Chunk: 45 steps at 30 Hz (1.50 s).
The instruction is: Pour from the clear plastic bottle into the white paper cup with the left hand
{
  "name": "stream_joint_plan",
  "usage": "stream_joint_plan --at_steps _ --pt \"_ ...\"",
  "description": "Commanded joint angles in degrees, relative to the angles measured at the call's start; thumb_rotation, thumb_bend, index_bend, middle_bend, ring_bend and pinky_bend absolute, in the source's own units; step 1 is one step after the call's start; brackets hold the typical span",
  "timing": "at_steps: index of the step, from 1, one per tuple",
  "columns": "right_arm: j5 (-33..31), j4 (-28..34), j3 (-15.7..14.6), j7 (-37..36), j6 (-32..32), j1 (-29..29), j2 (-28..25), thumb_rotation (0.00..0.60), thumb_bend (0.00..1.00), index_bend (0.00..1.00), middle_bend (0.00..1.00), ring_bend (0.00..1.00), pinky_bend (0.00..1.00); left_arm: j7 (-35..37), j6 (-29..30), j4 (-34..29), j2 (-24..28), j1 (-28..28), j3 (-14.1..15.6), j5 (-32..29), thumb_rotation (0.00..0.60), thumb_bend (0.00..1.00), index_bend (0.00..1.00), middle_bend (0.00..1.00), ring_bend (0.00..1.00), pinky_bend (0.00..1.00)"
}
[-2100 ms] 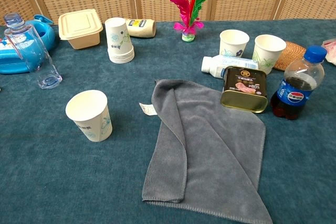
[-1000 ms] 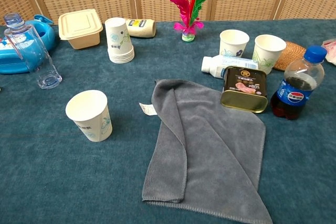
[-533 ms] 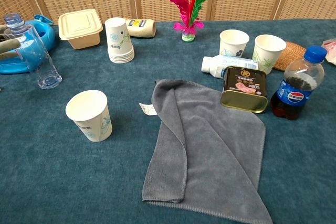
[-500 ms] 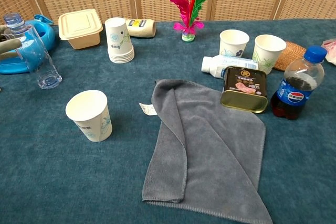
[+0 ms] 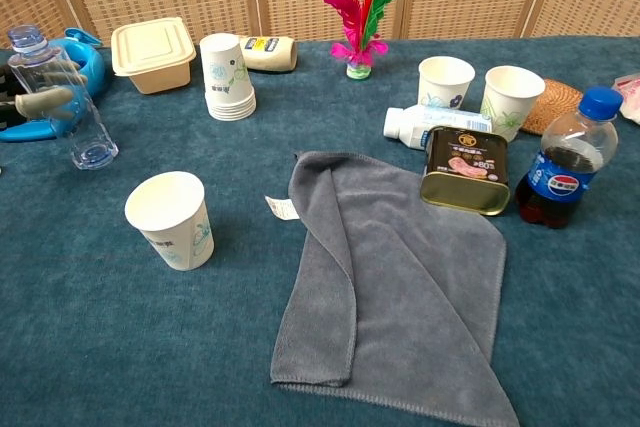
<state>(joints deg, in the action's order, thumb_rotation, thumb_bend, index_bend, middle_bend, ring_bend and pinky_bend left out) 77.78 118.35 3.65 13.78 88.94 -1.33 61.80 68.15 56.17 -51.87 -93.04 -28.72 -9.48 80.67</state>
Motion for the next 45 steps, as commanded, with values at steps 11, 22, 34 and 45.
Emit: stream_joint_plan --at_steps 11,22,34,45 --pt "-0.1 -0.3 -0.1 -0.9 0.1 -0.4 -0.3 0.600 0.39 0.00 0.03 0.00 0.00 -6.2 2.5 3.0 -2.9 -0.9 -1.3 -1.2 0.597 0.44 0.39 0.38 0.36 0.46" --pt "0.0 -0.9 -0.1 -1.5 -0.3 -0.3 -0.1 0.600 0.39 0.00 0.03 0.00 0.00 -19.0 5.3 -5.1 4.6 -1.0 0.6 1.7 0.598 0.44 0.37 0.38 0.35 0.46" --pt "-0.1 -1.6 0.1 -2.2 -0.8 -0.1 0.4 0.600 0.40 0.00 0.03 0.00 0.00 -35.3 6.4 -20.2 16.4 -1.6 1.8 3.7 0.597 0.44 0.37 0.38 0.35 0.45" --pt "0.8 -2.3 -0.1 -3.5 0.1 -0.7 1.0 0.600 0.39 0.00 0.03 0.00 0.00 -46.4 3.9 -27.0 21.2 -4.5 2.4 5.1 0.597 0.44 0.37 0.38 0.35 0.43"
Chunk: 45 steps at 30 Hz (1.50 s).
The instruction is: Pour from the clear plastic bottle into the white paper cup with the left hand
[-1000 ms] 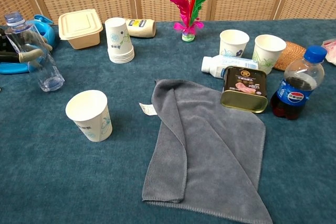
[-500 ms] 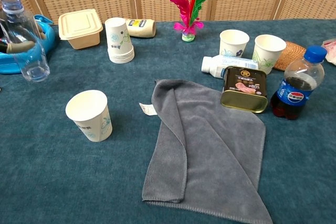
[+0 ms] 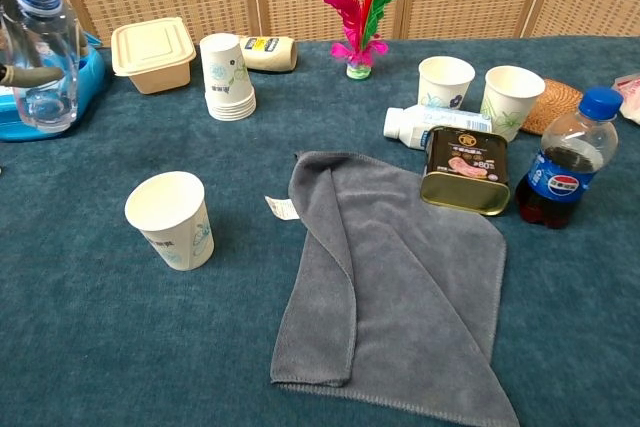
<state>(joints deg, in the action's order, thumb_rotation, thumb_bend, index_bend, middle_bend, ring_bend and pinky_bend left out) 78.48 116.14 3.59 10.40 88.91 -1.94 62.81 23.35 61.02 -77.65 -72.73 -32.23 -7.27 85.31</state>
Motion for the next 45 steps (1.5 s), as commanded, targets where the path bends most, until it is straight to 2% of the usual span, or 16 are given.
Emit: stream_joint_plan --at_steps 1,15,26,45 --pt "0.1 -0.2 -0.1 -0.2 0.2 -0.2 0.0 0.600 0.39 0.00 0.03 0.00 0.00 -2.3 -1.3 -1.5 1.1 -1.3 0.3 0.6 0.597 0.44 0.37 0.38 0.35 0.43" --pt "1.1 -0.5 -0.4 -1.2 1.2 -1.1 0.1 0.600 0.39 0.00 0.03 0.00 0.00 -10.5 -7.0 -6.5 4.6 -5.9 2.1 2.6 0.599 0.44 0.37 0.38 0.35 0.43" --pt "1.5 -0.7 -0.3 -1.2 0.8 -0.9 0.4 0.600 0.39 0.00 0.03 0.00 0.00 -17.2 -7.8 -7.9 6.2 -7.1 3.9 4.1 0.597 0.45 0.38 0.38 0.35 0.41" --pt "1.9 -1.0 -0.3 -1.8 1.3 -1.4 0.8 0.600 0.40 0.00 0.03 0.00 0.00 -22.8 -7.9 -7.6 6.9 -8.6 5.8 6.4 0.598 0.46 0.38 0.39 0.35 0.39"
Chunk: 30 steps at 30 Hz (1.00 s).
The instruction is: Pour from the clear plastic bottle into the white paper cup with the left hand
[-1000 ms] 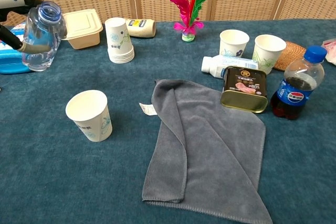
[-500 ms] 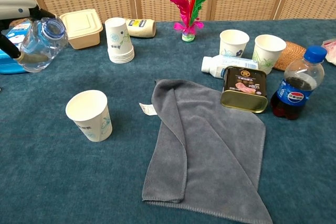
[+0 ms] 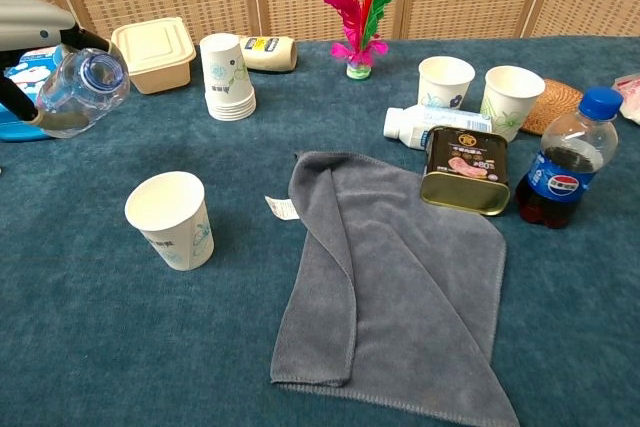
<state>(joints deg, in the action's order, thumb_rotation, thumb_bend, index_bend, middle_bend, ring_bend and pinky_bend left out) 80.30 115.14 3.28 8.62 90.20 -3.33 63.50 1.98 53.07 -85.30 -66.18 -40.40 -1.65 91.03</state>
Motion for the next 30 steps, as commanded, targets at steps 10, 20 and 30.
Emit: stream_joint_plan --at_steps 10,20,30 --pt "0.3 -0.4 0.0 -0.6 0.4 -0.4 0.4 0.600 0.40 0.00 0.03 0.00 0.00 -4.6 -1.7 -1.6 1.4 -2.2 0.9 1.9 0.600 0.46 0.39 0.39 0.35 0.36" --pt "0.5 -0.8 -0.1 -1.2 0.7 -0.8 0.6 0.600 0.40 0.00 0.03 0.00 0.00 -6.9 -3.0 -2.6 2.1 -3.4 1.6 2.8 0.600 0.46 0.40 0.39 0.35 0.35" --pt "0.8 -1.1 0.0 -1.6 0.7 -0.9 0.8 0.600 0.39 0.00 0.03 0.00 0.00 -9.7 -3.4 -3.3 3.2 -3.8 2.3 3.2 0.600 0.46 0.40 0.38 0.34 0.34"
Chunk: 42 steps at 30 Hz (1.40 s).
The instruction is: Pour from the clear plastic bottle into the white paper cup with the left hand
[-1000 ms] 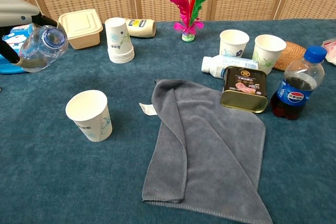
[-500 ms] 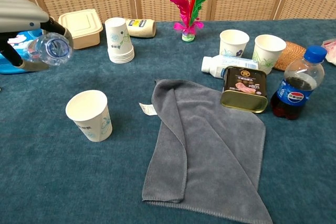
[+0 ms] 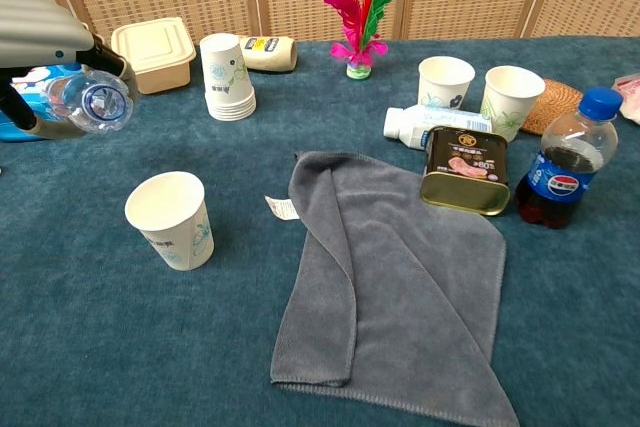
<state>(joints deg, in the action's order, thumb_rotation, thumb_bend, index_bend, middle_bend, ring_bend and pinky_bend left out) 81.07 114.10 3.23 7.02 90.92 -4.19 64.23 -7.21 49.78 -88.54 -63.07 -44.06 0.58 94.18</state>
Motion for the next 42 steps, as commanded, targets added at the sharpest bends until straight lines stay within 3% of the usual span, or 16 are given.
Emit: stream_joint_plan --at_steps 1,42 --pt "0.0 0.0 0.0 -0.1 0.0 0.0 0.1 0.600 0.39 0.00 0.03 0.00 0.00 -0.6 -0.3 -0.1 0.1 -0.2 0.1 0.0 0.600 0.46 0.40 0.38 0.34 0.34" --pt "0.0 -3.0 -0.3 -4.0 0.7 -1.7 1.1 0.600 0.39 0.00 0.03 0.00 0.00 -15.9 -8.4 -3.5 0.2 -7.5 0.1 1.7 0.600 0.46 0.42 0.39 0.34 0.33"
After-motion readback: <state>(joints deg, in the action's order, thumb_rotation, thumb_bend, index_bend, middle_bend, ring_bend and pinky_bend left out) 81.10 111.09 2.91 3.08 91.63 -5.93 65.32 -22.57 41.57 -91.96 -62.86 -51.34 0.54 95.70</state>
